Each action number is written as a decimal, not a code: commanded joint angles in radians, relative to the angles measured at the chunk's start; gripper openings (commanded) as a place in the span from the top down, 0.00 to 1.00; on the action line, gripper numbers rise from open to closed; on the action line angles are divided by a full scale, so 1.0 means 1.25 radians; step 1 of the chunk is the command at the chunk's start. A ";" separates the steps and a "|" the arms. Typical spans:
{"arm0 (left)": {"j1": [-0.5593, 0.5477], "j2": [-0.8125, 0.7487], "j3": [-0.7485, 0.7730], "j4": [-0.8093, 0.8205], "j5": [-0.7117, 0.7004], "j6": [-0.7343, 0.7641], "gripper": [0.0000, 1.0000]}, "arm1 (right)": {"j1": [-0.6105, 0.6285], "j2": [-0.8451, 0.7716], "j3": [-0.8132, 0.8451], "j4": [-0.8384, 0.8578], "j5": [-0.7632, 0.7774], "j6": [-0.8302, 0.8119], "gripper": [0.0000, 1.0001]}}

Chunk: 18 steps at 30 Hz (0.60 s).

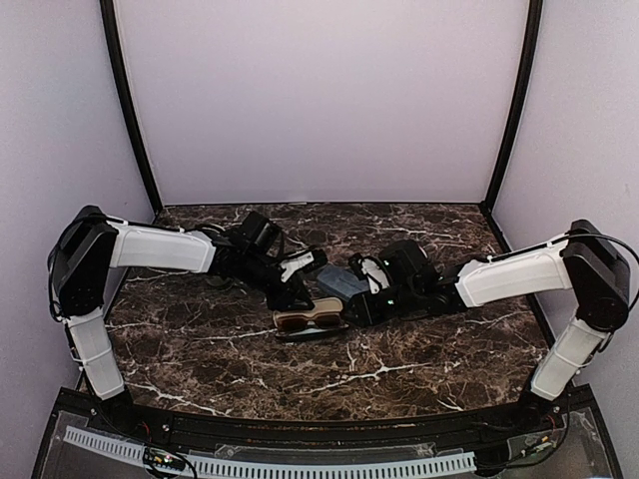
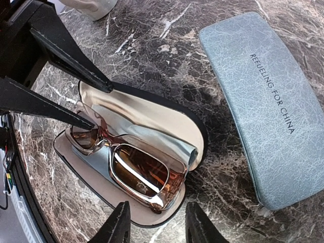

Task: Organize the sunglasses
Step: Hold the case with sunglasses at the center of the board.

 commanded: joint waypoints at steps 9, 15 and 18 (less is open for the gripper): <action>0.008 -0.071 -0.036 0.096 -0.098 -0.096 0.58 | -0.005 0.043 -0.004 0.019 -0.005 0.048 0.66; 0.050 -0.067 -0.036 0.101 -0.123 -0.180 0.47 | -0.004 0.043 -0.018 0.026 -0.014 0.054 0.68; 0.075 -0.049 -0.030 0.091 -0.079 -0.231 0.44 | -0.004 0.039 -0.028 0.029 -0.012 0.058 0.68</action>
